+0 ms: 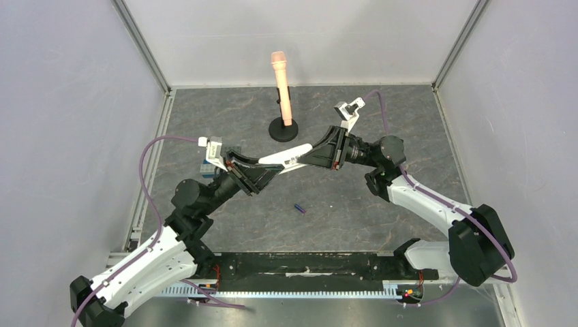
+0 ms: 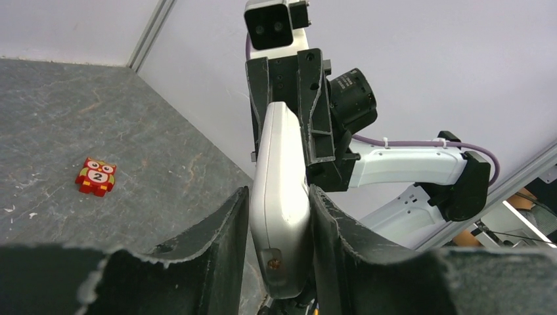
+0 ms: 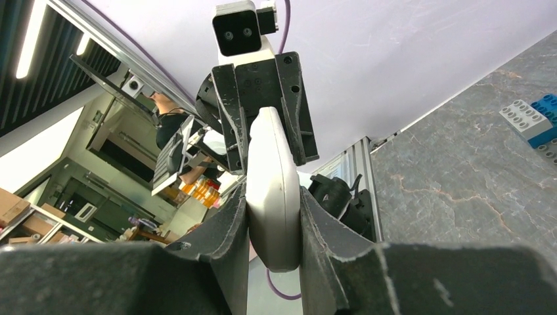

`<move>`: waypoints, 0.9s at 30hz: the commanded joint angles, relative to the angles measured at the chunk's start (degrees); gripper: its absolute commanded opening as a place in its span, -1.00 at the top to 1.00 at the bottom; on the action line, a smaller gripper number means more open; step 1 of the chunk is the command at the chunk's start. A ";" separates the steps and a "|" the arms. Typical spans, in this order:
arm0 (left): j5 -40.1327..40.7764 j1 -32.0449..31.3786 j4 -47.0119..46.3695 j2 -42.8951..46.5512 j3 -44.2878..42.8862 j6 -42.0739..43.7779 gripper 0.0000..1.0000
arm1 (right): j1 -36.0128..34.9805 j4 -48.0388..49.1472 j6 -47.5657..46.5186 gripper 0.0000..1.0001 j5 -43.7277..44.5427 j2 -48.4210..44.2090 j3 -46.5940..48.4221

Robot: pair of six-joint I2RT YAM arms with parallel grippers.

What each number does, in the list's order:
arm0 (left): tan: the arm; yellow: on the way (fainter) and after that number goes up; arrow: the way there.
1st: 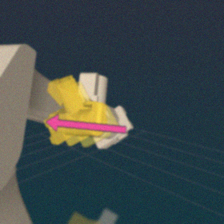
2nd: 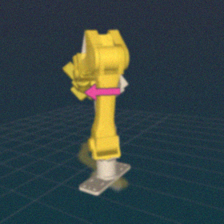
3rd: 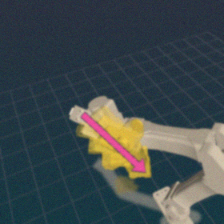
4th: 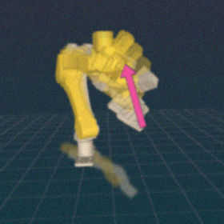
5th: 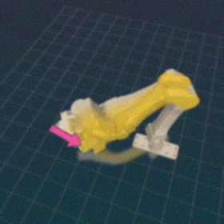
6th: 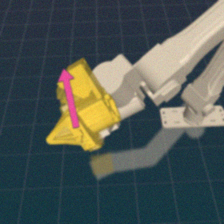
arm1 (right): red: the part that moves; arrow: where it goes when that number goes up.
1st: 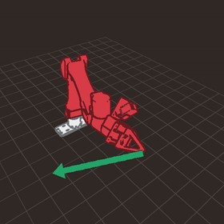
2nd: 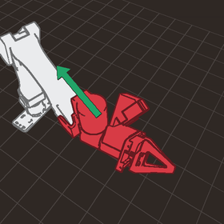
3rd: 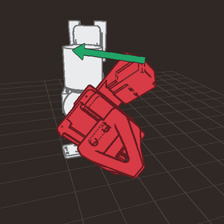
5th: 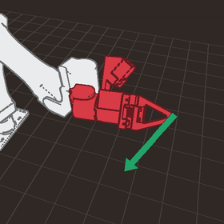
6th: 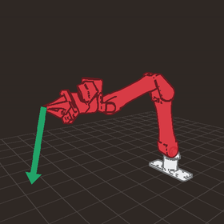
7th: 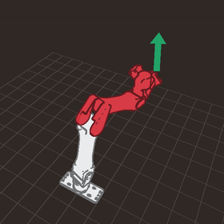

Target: Load the batteries into the remote control

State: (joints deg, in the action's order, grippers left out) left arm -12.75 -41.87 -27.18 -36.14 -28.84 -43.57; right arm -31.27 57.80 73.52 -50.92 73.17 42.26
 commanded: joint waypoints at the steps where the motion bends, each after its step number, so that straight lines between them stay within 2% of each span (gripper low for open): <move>1: -1.38 -0.06 -3.34 -0.64 -0.50 -0.38 0.08 | 0.14 2.32 0.16 0.63 0.91 0.16 0.11; 6: -0.65 -0.06 -3.35 -0.44 -0.49 -0.29 0.19 | 0.15 2.23 0.14 0.63 0.91 0.14 -0.33; 11: 0.35 -0.06 -4.14 0.58 0.19 -0.55 -0.09 | 0.13 2.21 0.13 0.63 0.82 0.25 -0.73; 13: 0.61 -0.06 -4.45 0.71 0.36 -0.55 -0.07 | 0.20 2.23 0.14 0.63 0.82 0.29 -0.86; 20: 0.27 -0.06 -4.65 0.35 0.65 -0.73 0.48 | 0.20 2.16 0.19 0.63 0.91 0.44 -0.95; 23: 0.30 -0.05 -4.23 -0.12 0.33 -0.56 0.94 | 0.15 1.76 0.08 0.60 0.99 0.46 -0.95; 24: 0.95 -0.06 -3.53 -0.20 0.28 -0.40 0.96 | 0.20 1.18 -0.13 0.51 1.08 0.36 -0.89; 25: 2.07 -0.06 -2.25 -0.15 -0.02 -0.14 0.96 | 0.20 0.65 -0.73 0.28 1.35 0.21 -0.86; 27: 5.09 -0.06 1.93 0.08 -0.89 0.53 0.96 | 0.27 -1.80 -3.47 -0.32 2.82 -1.06 -1.20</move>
State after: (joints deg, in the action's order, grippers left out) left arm -12.10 -41.87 -28.38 -36.16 -28.21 -44.97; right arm -31.27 57.98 72.99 -50.74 73.34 41.50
